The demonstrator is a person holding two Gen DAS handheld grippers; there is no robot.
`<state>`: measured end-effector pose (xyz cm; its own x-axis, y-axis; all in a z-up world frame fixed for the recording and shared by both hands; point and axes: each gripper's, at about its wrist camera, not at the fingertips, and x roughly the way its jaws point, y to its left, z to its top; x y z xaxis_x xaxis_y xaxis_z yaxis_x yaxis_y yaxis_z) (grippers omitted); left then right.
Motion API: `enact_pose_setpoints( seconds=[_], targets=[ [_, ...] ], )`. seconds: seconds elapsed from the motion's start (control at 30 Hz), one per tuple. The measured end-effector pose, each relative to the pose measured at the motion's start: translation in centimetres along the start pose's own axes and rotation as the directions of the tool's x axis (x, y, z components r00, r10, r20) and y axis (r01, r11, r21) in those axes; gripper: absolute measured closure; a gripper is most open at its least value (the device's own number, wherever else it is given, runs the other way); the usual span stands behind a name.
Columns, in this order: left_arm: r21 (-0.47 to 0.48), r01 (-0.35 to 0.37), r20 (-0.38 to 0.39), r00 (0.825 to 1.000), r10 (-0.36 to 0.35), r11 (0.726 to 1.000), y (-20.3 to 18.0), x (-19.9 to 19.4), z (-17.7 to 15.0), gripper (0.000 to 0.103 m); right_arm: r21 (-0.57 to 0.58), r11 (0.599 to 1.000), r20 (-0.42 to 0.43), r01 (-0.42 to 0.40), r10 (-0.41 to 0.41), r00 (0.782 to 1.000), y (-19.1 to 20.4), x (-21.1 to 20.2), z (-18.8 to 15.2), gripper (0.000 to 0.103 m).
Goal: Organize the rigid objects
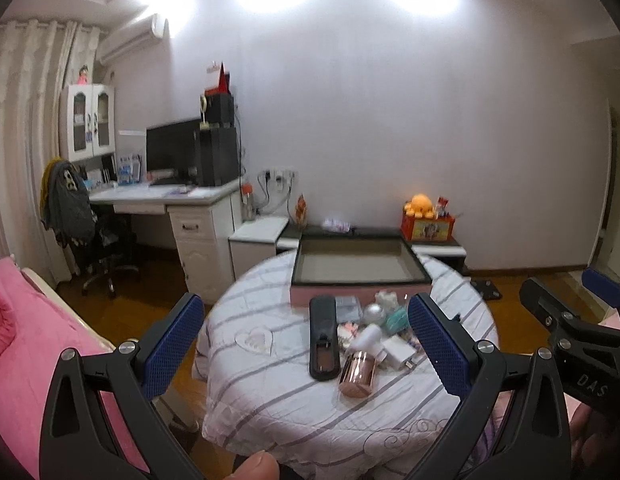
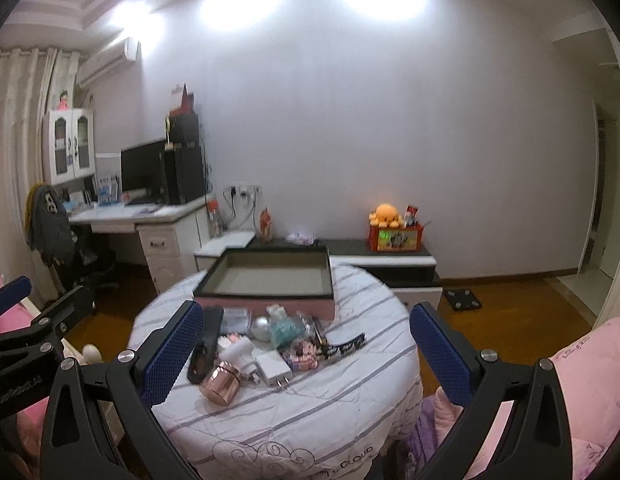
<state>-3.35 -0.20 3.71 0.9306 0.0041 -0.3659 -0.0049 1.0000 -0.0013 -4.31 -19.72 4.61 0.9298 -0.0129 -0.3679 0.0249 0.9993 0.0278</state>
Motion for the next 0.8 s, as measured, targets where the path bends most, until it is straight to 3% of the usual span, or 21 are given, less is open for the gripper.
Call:
enact_pose_setpoints(
  seconds=[0.2, 0.4, 0.6, 0.8],
  targets=[
    [-0.013, 0.006, -0.118, 0.993, -0.008, 1.0, 0.1, 6.1, -1.5, 0.0, -0.019, 1.0, -0.11, -0.024, 0.022, 0.994, 0.5, 5.9, -1.2, 0.0],
    [-0.014, -0.006, -0.24, 0.971, 0.002, 1.0, 0.2, 13.2, -2.7, 0.0, -0.025, 0.999, -0.229, -0.037, 0.03, 0.973, 0.2, 12.7, -2.5, 0.0],
    [-0.011, -0.001, -0.366, 0.931, -0.003, 1.0, -0.2, 20.9, -4.1, 0.0, -0.03, 0.998, -0.359, -0.063, 0.048, 0.932, -0.1, 20.4, -3.6, 0.0],
    [-0.024, -0.002, -0.46, 0.888, -0.009, 1.0, -0.2, 26.8, -5.8, 0.0, -0.032, 0.995, -0.438, -0.091, 0.068, 0.896, 0.0, 25.9, -4.9, 0.0]
  ],
)
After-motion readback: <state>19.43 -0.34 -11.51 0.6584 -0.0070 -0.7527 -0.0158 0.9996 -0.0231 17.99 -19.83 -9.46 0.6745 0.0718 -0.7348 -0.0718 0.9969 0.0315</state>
